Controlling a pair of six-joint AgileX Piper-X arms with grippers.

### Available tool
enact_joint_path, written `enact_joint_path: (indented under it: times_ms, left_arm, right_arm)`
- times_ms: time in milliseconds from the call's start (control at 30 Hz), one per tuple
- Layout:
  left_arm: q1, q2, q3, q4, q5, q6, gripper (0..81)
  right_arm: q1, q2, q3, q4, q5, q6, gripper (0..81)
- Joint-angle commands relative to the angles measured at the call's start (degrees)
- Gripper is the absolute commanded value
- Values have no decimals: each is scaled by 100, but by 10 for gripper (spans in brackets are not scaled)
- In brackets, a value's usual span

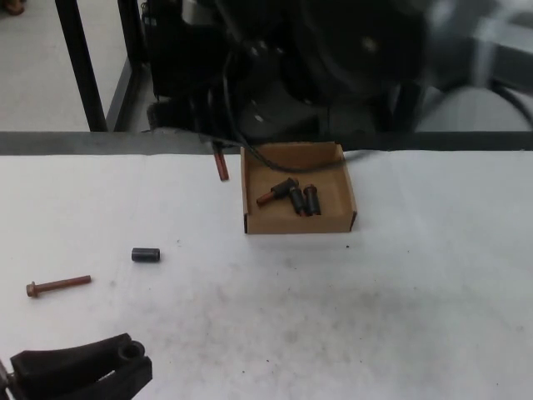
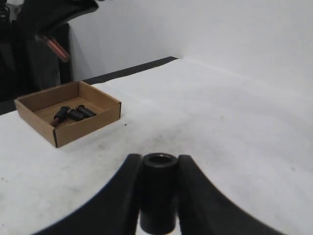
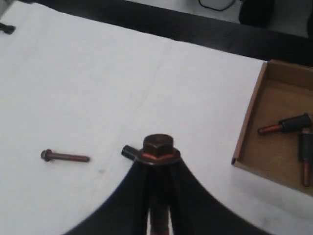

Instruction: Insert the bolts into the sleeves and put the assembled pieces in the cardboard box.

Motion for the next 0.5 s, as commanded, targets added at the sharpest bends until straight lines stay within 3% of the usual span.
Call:
enact_joint_path:
  times_ms: [0,133,300,467]
  left_arm:
    - [-18,39,48,-247,27,321,8]
    - [-18,392,52,-445,90,401,8]
    - [-18,1238,52,-1118,590,1245,8]
    - [-18,2271,52,-2111,767,983,8]
  right_arm:
    - [149,-739,893,-853,-117,-20,2]
    - [380,-1571,2152,-1754,-218,-20,2]
    - [545,-2357,3198,-2793,-422,-20,2]
    - [558,-2796,3873,-3552,-1000,-20,2]
